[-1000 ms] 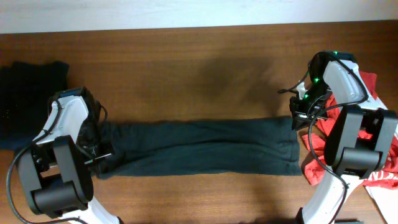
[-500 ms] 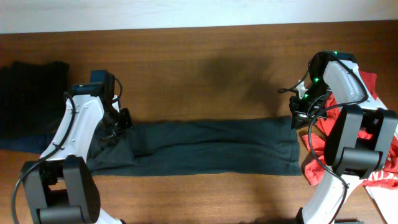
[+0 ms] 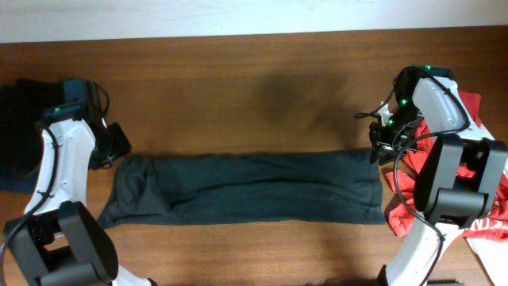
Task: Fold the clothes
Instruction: 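Grasp the left end of the folded strip with the left gripper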
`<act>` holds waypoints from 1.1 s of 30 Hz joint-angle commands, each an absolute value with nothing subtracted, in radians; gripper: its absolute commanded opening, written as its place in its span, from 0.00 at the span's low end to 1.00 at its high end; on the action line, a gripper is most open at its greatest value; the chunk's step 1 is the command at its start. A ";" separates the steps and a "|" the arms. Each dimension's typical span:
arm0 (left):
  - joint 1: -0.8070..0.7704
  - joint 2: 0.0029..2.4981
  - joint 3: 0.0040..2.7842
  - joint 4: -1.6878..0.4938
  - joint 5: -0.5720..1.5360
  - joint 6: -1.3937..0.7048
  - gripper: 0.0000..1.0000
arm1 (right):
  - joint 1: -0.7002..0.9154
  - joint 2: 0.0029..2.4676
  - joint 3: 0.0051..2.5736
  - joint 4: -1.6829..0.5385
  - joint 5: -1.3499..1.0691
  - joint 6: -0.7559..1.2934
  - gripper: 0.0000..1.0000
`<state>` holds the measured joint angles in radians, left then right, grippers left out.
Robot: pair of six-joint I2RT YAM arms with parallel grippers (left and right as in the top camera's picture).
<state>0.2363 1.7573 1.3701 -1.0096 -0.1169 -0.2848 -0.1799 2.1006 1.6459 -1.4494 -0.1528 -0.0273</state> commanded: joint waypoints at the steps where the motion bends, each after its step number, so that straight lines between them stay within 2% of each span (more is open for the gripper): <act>1: 0.243 1.758 1.248 -0.932 -0.098 -0.279 0.44 | -0.183 2.088 1.642 -1.454 -0.162 -0.030 0.24; 4: 0.245 1.787 1.192 -0.872 -0.097 -0.279 0.43 | -0.183 2.088 1.642 -1.454 -0.162 -0.030 0.24; 5: 0.245 1.804 1.186 -0.858 -0.098 -0.279 0.32 | -0.183 2.088 1.642 -1.454 -0.162 -0.030 0.24; 6: 0.245 1.819 1.186 -0.844 -0.098 -0.279 0.12 | -0.183 2.088 1.642 -1.454 -0.162 -0.030 0.24; 7: 0.245 1.823 1.186 -0.835 -0.107 -0.279 0.04 | -0.183 2.088 1.642 -1.454 -0.162 -0.030 0.24; 8: 0.245 1.823 1.186 -0.832 -0.141 -0.279 0.00 | -0.183 2.088 1.642 -1.454 -0.162 -0.030 0.24; 11: 0.281 1.823 1.186 -0.839 -0.163 -0.281 0.00 | -0.183 2.088 1.642 -1.454 -0.161 -0.030 0.23; 13: 0.333 1.823 1.186 -0.871 -0.211 -0.353 0.00 | -0.183 2.088 1.642 -1.454 -0.161 -0.030 0.24; 18: 0.447 1.823 1.186 -0.910 -0.176 -0.438 0.00 | -0.183 2.088 1.642 -1.455 -0.161 -0.030 0.24; 21: 0.446 1.823 1.186 -0.906 -0.122 -0.437 0.00 | -0.183 2.088 1.633 -1.462 -0.162 -0.030 0.32; 23: 0.446 1.823 1.186 -0.906 -0.102 -0.437 0.00 | -0.183 2.088 1.596 -1.457 -0.163 -0.030 0.33; 27: 0.446 1.823 1.186 -0.906 -0.101 -0.437 0.00 | -0.168 2.088 1.441 -1.309 -0.236 -0.030 0.33; 30: 0.446 1.823 1.186 -0.906 -0.101 -0.437 0.00 | -0.136 2.088 1.356 -1.196 -0.233 -0.030 0.37; 31: 0.446 1.823 1.184 -0.906 -0.101 -0.437 0.00 | -0.131 2.088 1.330 -1.151 -0.232 -0.030 0.37; 32: 0.446 1.823 1.179 -0.906 -0.101 -0.437 0.00 | -0.129 2.088 1.310 -1.116 -0.233 -0.027 0.31; 33: 0.445 1.823 1.177 -0.906 -0.100 -0.437 0.00 | -0.129 2.088 1.287 -1.076 -0.231 -0.025 0.10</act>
<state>0.4446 1.8164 1.1946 -0.9043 -0.1066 -0.4210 -0.1417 2.0682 1.3434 -1.1667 -0.2173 -0.0238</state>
